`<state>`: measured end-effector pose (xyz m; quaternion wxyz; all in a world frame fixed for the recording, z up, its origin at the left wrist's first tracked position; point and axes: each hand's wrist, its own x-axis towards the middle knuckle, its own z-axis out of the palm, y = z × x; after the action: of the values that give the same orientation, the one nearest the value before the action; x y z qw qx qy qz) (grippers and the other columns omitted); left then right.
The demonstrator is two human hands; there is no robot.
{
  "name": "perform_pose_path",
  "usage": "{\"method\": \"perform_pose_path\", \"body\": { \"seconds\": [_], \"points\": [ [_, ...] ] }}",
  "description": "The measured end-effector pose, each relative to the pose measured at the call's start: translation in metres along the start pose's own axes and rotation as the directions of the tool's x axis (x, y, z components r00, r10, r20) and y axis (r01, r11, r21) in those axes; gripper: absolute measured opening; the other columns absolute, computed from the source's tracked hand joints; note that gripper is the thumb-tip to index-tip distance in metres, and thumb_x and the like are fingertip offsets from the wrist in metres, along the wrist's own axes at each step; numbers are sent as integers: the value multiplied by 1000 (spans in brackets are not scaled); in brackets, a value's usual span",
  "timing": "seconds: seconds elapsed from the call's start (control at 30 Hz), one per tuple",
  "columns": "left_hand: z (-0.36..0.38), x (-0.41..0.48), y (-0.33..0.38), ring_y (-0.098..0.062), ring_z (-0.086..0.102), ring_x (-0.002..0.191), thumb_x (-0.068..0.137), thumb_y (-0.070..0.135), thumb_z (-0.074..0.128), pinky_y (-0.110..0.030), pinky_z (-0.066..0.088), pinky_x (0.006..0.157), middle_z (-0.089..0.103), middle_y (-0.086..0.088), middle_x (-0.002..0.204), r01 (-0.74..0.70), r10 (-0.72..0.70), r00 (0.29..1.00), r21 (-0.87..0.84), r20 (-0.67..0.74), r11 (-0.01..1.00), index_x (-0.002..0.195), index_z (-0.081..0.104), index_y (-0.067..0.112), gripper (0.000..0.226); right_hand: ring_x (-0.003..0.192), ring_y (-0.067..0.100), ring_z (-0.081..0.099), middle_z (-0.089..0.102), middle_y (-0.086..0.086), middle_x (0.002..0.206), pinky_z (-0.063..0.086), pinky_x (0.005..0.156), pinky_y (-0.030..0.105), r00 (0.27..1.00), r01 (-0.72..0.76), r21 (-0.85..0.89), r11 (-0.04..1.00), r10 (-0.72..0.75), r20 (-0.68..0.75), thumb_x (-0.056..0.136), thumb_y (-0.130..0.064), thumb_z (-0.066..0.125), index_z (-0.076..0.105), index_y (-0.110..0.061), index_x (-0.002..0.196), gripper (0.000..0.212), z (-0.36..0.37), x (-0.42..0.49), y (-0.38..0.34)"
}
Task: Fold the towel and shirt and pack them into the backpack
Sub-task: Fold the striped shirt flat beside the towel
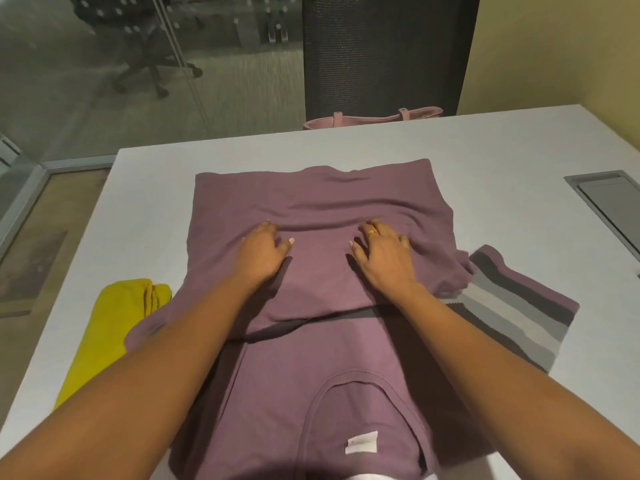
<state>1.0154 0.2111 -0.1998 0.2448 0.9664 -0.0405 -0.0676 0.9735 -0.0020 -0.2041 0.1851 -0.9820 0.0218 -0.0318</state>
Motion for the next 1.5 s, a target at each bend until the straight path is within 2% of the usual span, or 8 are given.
{"method": "perform_pose_path", "body": {
  "seconds": [0.1, 0.23, 0.4, 0.57, 0.87, 1.03, 1.2, 1.5],
  "points": [
    [10, -61, 18, -31, 56, 96, 86, 31, 42, -33, 39, 85, 62, -16, 101, -207, 177, 952, -97, -248, 974, 96, 63, 4, 35, 90, 32, 57, 62, 9, 95, 40, 74, 39, 957, 155, -4, 988, -151, -249, 89, -33, 43, 63, -9, 90, 31, -8, -37, -3],
    [36, -148, 25, -16, 49, 84, 84, 22, 39, -24, 34, 72, 59, -7, 86, -371, 354, 914, -54, -198, 927, 84, 63, 10, 27, 71, 21, 46, 53, 4, 71, 36, 63, 33, 922, 266, 11, 964, -251, -295, 83, -31, 46, 53, -12, 69, 25, -6, -98, 3],
    [72, -205, -2, -35, 62, 109, 81, 15, 56, -47, 50, 86, 63, -14, 120, -237, 253, 966, 209, -52, 949, 111, 60, 14, 31, 78, 21, 51, 57, 5, 79, 42, 67, 29, 969, 240, 31, 970, -238, -62, 84, -28, 47, 59, -11, 78, 21, 16, -161, 27],
    [72, -235, -6, -30, 62, 111, 83, 34, 32, -49, 49, 84, 61, -11, 126, -209, 148, 973, 409, 177, 888, 124, 56, 22, 49, 83, 25, 56, 61, 6, 93, 48, 71, 37, 990, 140, 41, 989, -141, 23, 88, -30, 40, 64, -11, 96, 32, 11, -203, 30],
    [77, -294, 0, -27, 63, 111, 84, 37, 31, -48, 51, 83, 62, -7, 125, -292, 223, 951, 381, 215, 877, 126, 50, 24, 48, 86, 23, 55, 60, 4, 95, 43, 73, 31, 999, 51, 98, 994, -52, 9, 91, -30, 42, 64, -10, 99, 31, 1, -286, 32],
    [79, -320, 4, -28, 62, 111, 84, 37, 31, -49, 51, 83, 62, -8, 126, -285, 214, 952, 382, 219, 879, 127, 45, 24, 47, 98, 26, 56, 61, 8, 106, 50, 82, 42, 999, 43, 77, 996, -43, 0, 91, -19, 54, 63, -8, 105, 20, -14, -291, 38],
    [89, -353, 11, -32, 59, 115, 87, 44, 27, -53, 49, 85, 59, -11, 129, -242, 152, 954, 363, 257, 900, 130, 41, 23, 49, 132, 29, 38, 40, 7, 145, 36, 101, 46, 991, 9, -178, 984, 16, 136, 87, -65, 16, 45, -19, 136, 72, -17, -287, 49],
    [90, -386, 10, -27, 61, 113, 84, 48, 32, -53, 49, 85, 62, -6, 127, -213, 126, 955, 328, 268, 920, 121, 58, 25, 51, 78, 27, 57, 62, 7, 90, 45, 64, 36, 1000, -10, -376, 927, 14, 9, 90, -63, 13, 63, -16, 104, 70, -26, -329, 68]
  ]
}}
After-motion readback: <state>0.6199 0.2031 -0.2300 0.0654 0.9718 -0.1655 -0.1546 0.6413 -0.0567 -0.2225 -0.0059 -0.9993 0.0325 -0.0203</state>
